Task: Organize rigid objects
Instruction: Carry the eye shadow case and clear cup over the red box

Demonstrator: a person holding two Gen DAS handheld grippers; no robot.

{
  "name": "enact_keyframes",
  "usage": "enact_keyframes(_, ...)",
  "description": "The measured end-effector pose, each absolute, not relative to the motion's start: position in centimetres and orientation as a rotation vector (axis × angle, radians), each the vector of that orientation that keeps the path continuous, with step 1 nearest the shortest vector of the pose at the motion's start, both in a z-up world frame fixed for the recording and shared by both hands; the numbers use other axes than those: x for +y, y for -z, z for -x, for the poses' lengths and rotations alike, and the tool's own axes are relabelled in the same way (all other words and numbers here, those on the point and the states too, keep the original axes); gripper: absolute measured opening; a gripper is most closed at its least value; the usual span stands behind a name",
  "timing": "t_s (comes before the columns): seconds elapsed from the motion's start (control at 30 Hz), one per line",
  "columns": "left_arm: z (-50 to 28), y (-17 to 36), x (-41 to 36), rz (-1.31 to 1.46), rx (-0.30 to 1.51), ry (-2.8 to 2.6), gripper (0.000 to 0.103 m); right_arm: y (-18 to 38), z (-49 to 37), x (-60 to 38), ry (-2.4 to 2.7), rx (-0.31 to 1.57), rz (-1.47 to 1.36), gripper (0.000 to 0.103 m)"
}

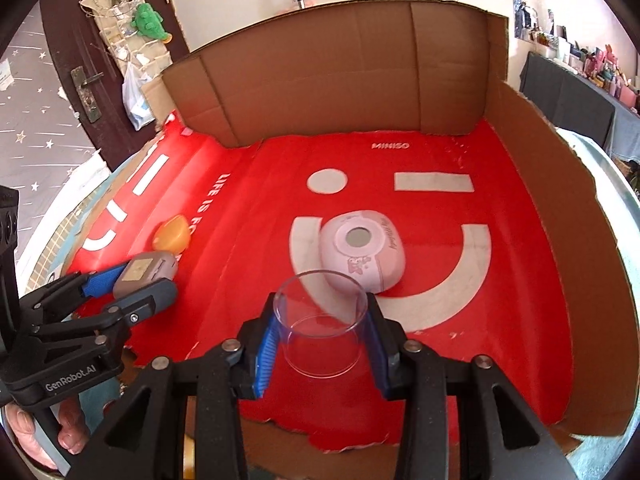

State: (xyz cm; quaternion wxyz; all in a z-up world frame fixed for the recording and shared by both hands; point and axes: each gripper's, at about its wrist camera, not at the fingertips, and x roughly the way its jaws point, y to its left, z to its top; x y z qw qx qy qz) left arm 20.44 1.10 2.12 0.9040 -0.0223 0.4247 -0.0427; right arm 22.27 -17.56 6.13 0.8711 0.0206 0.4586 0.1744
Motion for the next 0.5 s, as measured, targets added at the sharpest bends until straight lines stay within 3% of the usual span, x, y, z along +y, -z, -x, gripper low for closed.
enact_keyframes(0.5,-20.93,-1.80,0.92,0.024,0.879,0.072,0.057,-6.04,-22.79,-17.63,-0.316,0.935,-0.017,0.042)
